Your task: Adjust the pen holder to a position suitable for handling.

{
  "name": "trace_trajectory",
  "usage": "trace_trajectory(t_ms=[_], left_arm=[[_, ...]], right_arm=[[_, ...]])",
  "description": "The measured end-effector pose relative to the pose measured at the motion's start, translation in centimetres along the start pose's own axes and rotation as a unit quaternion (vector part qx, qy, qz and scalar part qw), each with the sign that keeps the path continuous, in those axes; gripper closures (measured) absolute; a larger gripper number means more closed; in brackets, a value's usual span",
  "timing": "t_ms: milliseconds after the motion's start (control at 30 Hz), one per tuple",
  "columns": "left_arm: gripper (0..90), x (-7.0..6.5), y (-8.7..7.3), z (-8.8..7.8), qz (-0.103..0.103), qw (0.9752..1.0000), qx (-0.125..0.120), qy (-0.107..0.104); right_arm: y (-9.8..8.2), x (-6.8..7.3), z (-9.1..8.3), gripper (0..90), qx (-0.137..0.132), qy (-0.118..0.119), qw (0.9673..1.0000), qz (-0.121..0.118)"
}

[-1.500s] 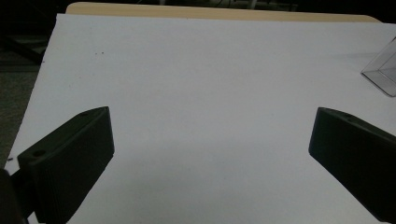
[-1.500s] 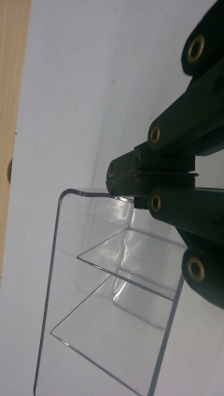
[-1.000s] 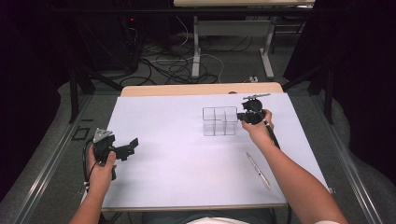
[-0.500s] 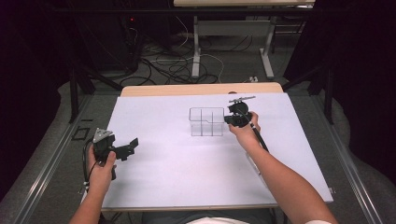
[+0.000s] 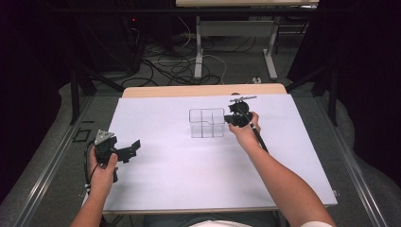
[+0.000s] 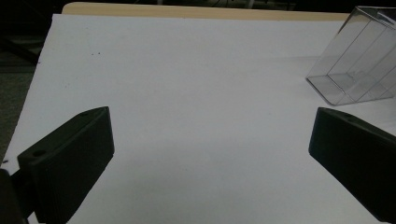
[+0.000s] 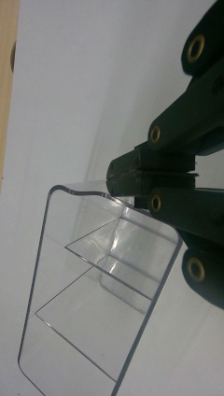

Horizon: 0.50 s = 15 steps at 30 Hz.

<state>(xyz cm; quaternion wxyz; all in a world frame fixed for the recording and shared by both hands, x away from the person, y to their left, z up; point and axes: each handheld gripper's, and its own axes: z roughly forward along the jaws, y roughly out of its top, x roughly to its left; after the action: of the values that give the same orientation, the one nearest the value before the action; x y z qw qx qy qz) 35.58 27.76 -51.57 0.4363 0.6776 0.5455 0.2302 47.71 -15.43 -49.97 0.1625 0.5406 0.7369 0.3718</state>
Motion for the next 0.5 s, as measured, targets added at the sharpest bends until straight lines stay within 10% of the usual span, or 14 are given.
trace_trajectory(t_ms=[500], left_arm=[[0.1, 0.0, -0.1, 0.0, 0.0, 1.0, -0.001, 0.0]], right_arm=[[0.3, -0.9, -2.1, 72.1, -0.028, 0.014, 0.9995, -0.009]])
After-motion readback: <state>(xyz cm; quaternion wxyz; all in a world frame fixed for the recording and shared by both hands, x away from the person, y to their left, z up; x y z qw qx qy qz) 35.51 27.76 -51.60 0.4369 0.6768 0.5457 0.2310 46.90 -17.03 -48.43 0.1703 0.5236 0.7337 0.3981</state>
